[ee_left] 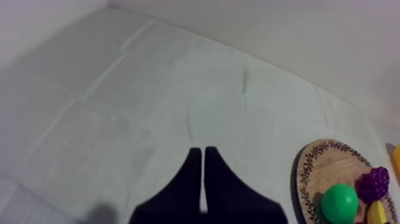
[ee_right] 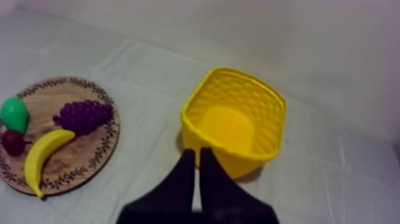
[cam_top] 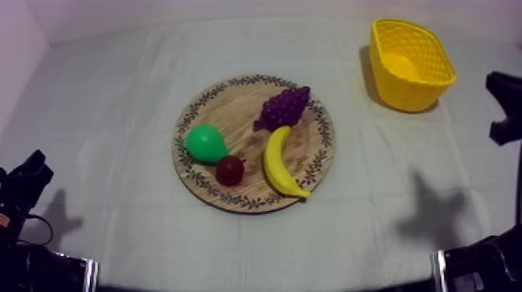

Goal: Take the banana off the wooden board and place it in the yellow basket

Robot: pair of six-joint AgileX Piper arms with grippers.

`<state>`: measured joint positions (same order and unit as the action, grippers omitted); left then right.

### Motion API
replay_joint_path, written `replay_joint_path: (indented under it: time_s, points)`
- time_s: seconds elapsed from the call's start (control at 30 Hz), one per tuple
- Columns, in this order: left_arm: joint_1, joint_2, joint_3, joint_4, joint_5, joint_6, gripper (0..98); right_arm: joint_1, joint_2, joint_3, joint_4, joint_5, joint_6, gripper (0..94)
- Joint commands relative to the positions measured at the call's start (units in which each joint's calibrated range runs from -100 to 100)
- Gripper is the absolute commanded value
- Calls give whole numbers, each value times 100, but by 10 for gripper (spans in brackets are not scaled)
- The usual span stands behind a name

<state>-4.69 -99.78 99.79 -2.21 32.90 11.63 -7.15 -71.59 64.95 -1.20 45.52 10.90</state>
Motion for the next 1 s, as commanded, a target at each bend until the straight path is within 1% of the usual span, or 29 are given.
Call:
replay_joint_path:
  time_s: [0.0,0.13,0.27,0.57,0.97]
  points:
    - [2,-5,-1,3,0,0,1,-187,470,-976,77,298,-115,4]
    - [2,-5,-1,3,0,0,1,-495,1072,-1800,237,724,-311,3]
    - [2,-5,-1,3,0,0,1,-818,1651,-2362,464,945,-594,3]
    - [2,-5,-1,3,0,0,1,-1575,2592,-3048,937,1457,-1105,2]
    - [2,-5,-1,3,0,0,1,-2460,3539,-4015,1480,2618,-1695,2]
